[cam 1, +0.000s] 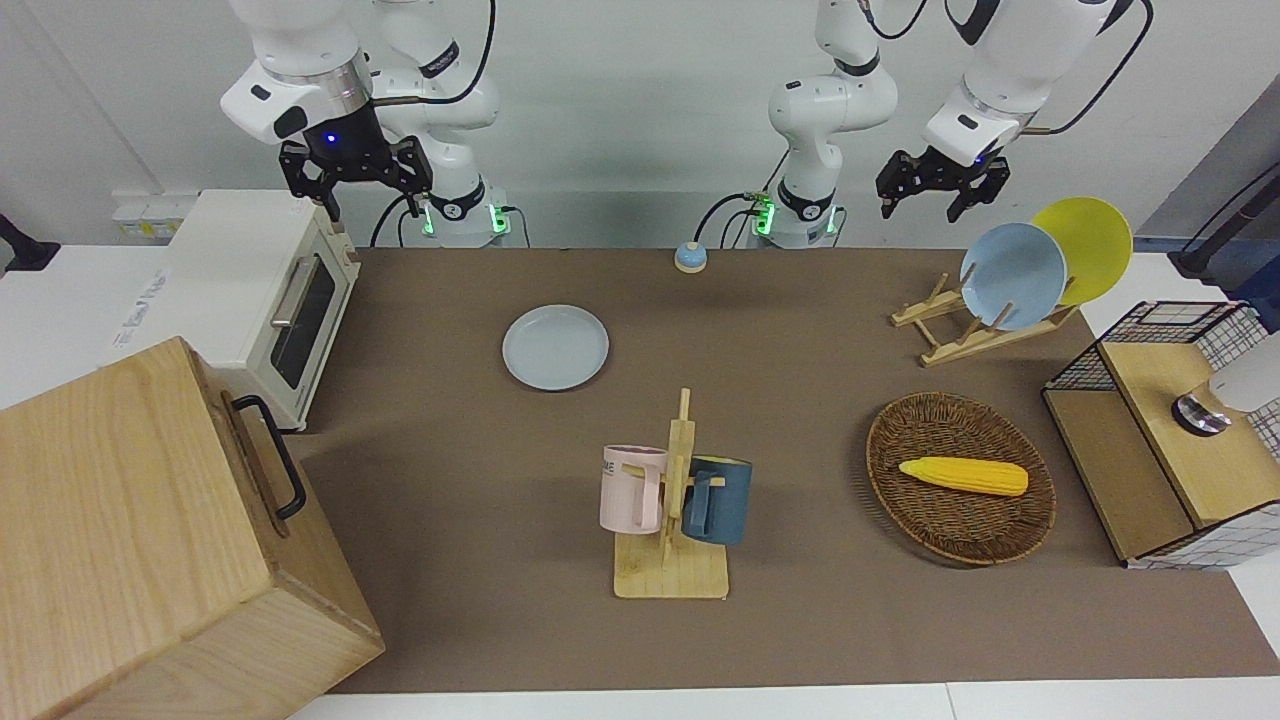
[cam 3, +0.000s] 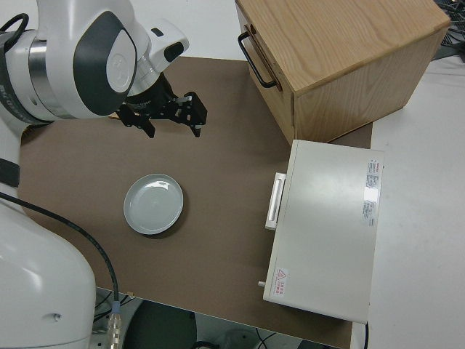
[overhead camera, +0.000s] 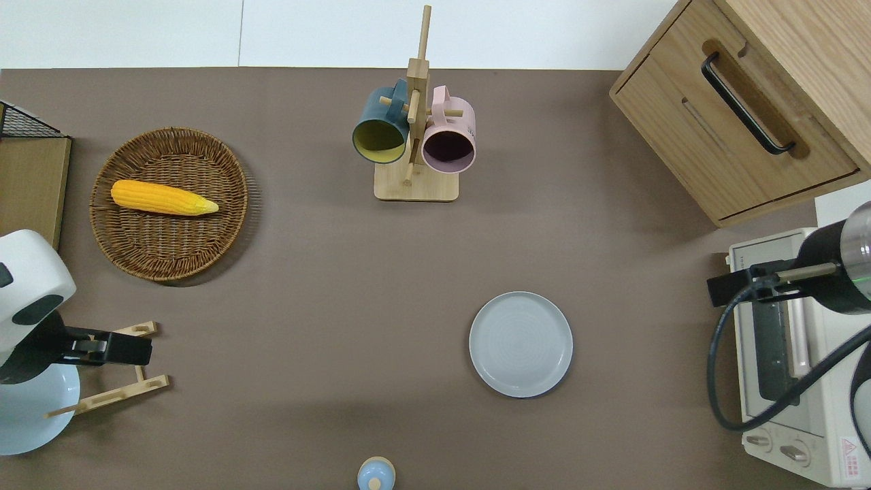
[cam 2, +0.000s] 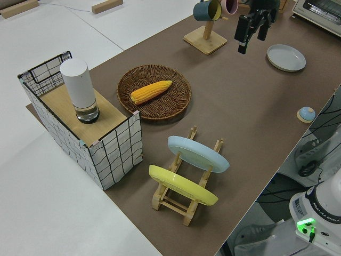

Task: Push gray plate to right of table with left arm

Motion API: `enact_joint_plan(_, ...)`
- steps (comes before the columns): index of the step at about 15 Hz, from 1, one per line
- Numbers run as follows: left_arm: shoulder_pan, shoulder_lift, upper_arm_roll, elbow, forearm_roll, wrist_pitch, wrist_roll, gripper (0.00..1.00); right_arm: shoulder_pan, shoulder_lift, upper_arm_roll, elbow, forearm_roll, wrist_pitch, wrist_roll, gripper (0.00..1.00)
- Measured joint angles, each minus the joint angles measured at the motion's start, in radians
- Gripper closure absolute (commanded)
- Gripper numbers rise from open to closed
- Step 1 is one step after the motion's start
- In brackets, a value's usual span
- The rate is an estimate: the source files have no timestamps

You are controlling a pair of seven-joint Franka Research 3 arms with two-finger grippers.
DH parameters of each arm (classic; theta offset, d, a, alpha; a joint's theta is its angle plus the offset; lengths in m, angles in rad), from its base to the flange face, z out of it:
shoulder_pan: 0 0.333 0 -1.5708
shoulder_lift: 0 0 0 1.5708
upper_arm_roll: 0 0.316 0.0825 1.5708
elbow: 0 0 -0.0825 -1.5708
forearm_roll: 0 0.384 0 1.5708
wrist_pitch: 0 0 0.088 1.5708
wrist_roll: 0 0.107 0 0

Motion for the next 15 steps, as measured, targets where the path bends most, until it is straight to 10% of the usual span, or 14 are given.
enact_joint_plan(15,0.000,0.000,-0.012,0.000,0.000,0.000,0.000,0.01,0.000,0.000,0.000,0.000,0.000,0.000,0.000,0.005)
